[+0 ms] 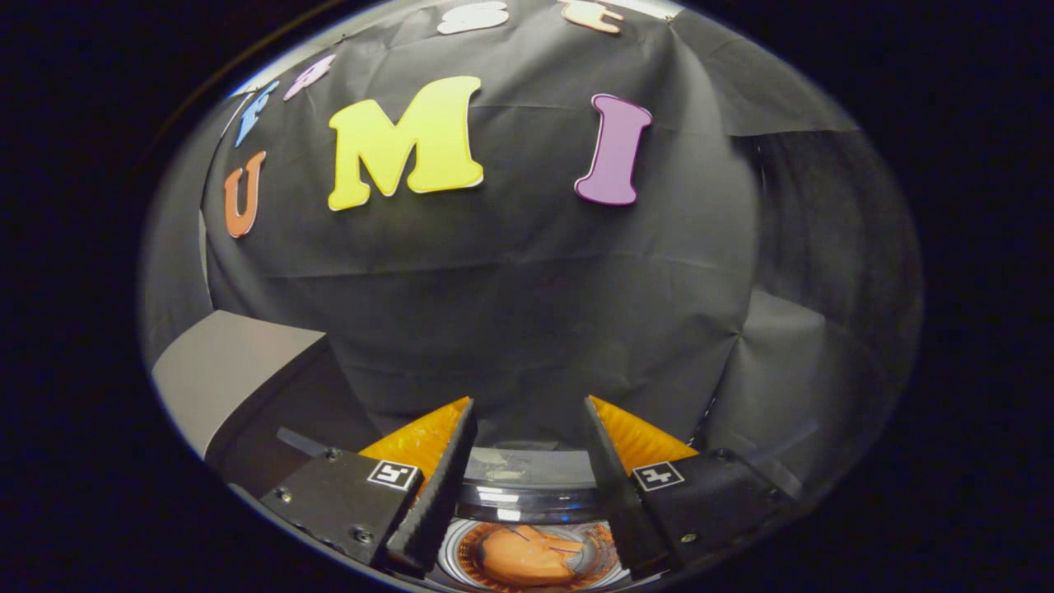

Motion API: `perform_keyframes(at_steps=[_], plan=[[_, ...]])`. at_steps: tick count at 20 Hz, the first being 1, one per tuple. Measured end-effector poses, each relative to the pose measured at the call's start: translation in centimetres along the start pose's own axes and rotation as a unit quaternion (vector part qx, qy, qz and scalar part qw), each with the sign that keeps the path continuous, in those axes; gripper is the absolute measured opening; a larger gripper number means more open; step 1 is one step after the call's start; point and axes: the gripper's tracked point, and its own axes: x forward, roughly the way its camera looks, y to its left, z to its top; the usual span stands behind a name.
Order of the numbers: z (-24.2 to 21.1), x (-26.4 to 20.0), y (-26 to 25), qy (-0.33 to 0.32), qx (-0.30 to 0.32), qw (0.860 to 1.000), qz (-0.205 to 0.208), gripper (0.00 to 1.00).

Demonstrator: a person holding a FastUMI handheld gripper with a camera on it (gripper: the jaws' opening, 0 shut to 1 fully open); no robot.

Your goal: Put the clothes into the washing machine and then close the washing machine lid.

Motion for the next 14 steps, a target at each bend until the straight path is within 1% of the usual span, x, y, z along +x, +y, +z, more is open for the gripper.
perform_keyframes(at_steps=[10, 14], plan=[[-1.8, -1.7, 0.1, -0.014, 0.001, 1.0, -0.002, 0.81], [-3.5, -3.0, 0.2, 0.001, 0.003, 1.0, -0.002, 0.8]])
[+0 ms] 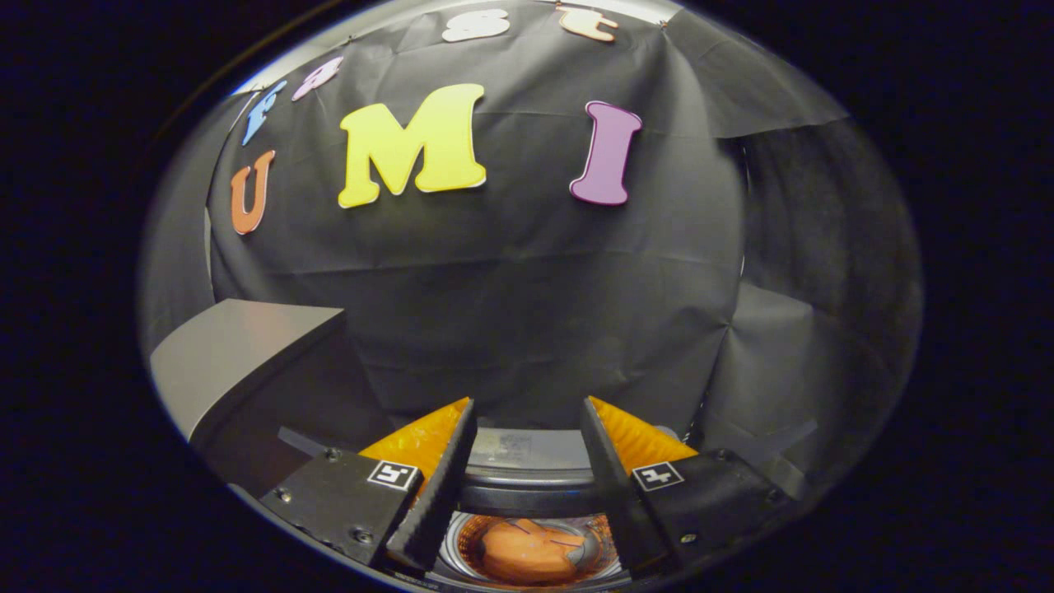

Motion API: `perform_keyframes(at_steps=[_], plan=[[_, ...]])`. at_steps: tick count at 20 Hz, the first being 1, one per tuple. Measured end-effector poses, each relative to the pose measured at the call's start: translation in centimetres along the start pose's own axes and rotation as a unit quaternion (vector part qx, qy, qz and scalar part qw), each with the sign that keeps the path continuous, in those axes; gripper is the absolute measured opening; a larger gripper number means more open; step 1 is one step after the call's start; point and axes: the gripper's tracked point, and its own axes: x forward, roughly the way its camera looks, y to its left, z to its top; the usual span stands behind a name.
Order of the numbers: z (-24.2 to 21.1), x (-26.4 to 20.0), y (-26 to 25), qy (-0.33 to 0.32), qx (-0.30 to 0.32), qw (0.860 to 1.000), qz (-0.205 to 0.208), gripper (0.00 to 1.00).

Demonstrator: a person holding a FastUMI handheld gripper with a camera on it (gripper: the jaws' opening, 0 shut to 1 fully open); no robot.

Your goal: Put the clothes into the washing machine and then close the washing machine lid.

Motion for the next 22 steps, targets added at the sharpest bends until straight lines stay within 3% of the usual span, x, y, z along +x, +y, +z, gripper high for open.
perform_keyframes(at_steps=[3, 5, 7, 9, 13, 15, 22], plan=[[-2.6, -0.7, 0.0, 0.027, 0.004, 1.0, 0.001, 0.8], [-7.4, -2.4, -1.2, 0.095, -0.006, 0.995, -0.027, 0.85], [-10.1, -3.8, -1.0, 0.104, 0.005, 0.994, -0.027, 0.95], [-11.7, -4.3, -0.6, 0.105, 0.004, 0.994, -0.029, 0.93], [-9.3, -8.0, 0.1, 0.066, -0.023, 0.997, -0.04, 0.94], [-6.7, -11.5, 1.8, 0.03, -0.036, 0.999, -0.024, 0.94], [-1.2, -25.4, 5.0, -0.081, -0.001, 0.997, 0.008, 0.94]])
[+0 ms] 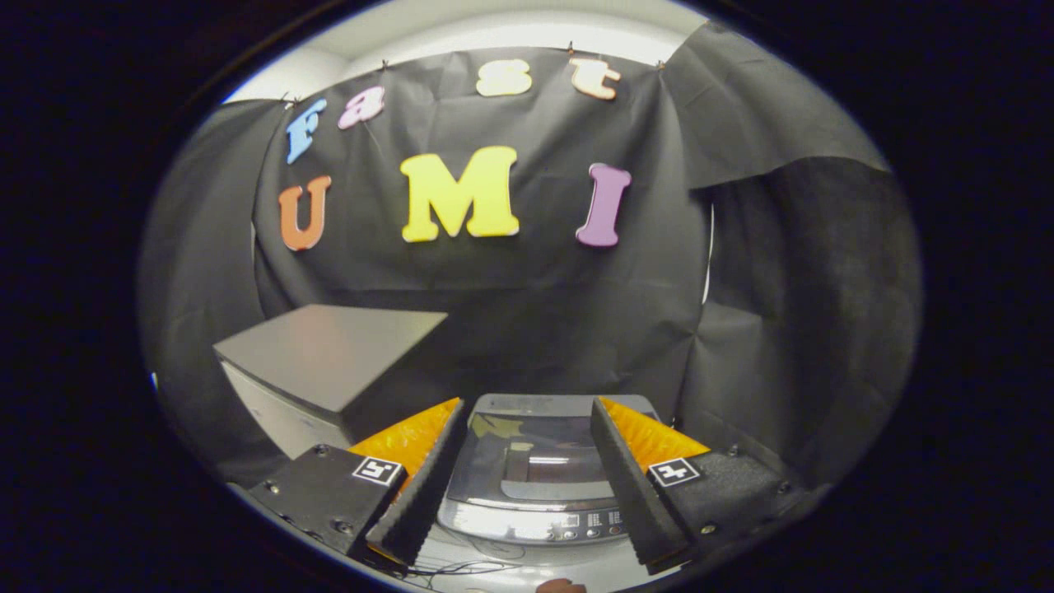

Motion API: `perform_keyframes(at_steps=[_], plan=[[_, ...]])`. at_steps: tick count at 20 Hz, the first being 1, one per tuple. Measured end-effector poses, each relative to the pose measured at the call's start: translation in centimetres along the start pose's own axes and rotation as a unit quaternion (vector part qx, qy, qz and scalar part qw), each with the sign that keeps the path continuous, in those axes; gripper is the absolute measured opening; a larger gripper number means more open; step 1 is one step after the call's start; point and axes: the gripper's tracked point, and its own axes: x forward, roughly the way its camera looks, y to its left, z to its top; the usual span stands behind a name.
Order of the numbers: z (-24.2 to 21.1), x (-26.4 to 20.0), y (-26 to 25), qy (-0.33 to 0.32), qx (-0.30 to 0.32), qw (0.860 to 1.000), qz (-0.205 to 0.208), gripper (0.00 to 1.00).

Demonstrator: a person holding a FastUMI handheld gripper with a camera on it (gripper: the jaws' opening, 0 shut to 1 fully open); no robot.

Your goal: Put the clothes into the washing machine and then close the washing machine lid.

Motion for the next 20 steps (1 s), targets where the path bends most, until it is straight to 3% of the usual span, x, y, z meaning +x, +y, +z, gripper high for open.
perform_keyframes(at_steps=[4, 8, 12, 17, 20], plan=[[2.4, -9.1, 0.7, -0.048, 0.007, 0.999, -0.001, 0.96], [1.8, -15.8, 1.0, -0.086, -0.026, 0.996, 0.003, 0.97], [-0.6, -19.7, 1.1, -0.099, -0.038, 0.994, 0.005, 0.98], [-4.4, -23.4, -0.3, -0.124, -0.029, 0.991, 0.035, 1.0], [-8.4, -23.9, -2.7, -0.096, -0.008, 0.995, 0.032, 1.0]])
